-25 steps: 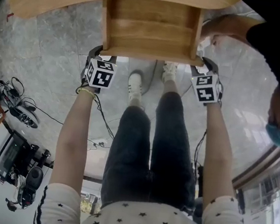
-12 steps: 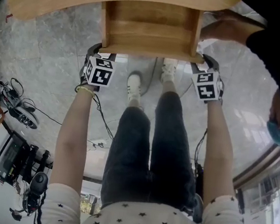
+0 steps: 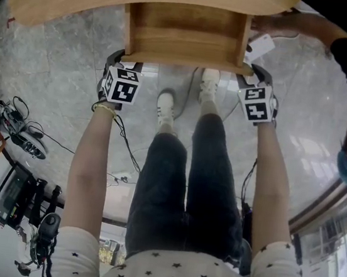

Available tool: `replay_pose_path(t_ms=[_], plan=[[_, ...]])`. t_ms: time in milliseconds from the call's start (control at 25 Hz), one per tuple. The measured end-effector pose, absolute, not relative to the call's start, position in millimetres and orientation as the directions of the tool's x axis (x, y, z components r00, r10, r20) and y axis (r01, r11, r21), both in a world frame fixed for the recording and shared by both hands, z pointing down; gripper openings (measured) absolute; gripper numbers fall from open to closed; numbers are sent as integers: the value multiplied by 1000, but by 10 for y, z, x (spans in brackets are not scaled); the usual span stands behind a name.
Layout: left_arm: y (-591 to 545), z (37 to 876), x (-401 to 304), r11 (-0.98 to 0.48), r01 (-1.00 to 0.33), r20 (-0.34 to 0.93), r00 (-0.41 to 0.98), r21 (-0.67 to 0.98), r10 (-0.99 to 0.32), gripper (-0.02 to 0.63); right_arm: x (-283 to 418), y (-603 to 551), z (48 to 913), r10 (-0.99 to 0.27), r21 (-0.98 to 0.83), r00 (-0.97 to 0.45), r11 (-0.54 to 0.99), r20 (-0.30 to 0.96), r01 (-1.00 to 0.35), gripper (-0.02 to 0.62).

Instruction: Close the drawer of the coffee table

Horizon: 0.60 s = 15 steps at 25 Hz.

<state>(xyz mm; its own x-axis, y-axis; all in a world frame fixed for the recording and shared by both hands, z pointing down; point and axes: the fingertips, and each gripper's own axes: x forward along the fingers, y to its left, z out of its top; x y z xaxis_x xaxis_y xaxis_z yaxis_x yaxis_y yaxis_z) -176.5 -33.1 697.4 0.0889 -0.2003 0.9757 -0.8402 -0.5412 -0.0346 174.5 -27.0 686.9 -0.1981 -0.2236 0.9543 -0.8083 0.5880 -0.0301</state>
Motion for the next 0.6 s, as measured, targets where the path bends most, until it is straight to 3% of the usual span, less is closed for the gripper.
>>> replay_pose_path(t_ms=[600], plan=[[-524,6958,-1714,-540,-840,970,92,-46,-226,227,1793,-468,6845,-239,-22,-202,592,950,-806,201]])
